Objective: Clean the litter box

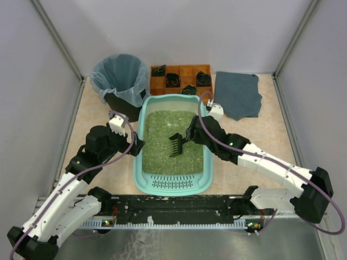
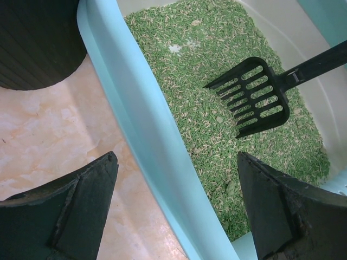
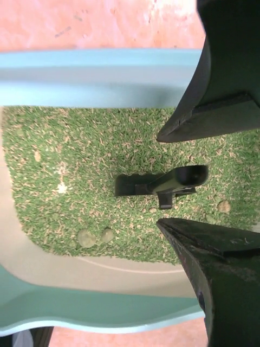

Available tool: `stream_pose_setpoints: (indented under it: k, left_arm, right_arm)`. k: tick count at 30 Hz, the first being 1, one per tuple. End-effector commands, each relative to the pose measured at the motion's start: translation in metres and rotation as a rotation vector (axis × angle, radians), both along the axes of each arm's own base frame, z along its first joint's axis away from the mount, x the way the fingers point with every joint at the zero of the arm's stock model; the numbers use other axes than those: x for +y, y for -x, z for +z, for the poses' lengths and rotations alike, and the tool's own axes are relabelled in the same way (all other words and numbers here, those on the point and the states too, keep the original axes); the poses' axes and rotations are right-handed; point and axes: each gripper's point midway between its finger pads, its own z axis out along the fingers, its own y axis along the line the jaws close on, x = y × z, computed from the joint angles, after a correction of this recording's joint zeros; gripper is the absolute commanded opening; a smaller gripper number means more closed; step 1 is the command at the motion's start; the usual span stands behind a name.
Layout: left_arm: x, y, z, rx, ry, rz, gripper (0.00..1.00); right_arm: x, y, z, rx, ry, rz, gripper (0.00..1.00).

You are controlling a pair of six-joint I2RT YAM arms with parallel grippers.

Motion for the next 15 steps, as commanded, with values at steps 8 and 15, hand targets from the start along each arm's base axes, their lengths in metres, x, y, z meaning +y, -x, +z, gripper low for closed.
stream_pose_setpoints:
  k: [8, 15]
  left_arm:
    - [0.011, -0.001, 0.024, -0.095, 0.031, 0.063, 1.00]
    - [0.027, 0.006, 0.052, -0.175, 0.068, 0.126, 1.00]
  right_arm:
    - [-0.097, 0.013, 0.070, -0.257, 0.030, -0.222, 0.74]
    - [-0.155, 0.035, 0.096, -0.437, 0.034, -0.303, 0.78]
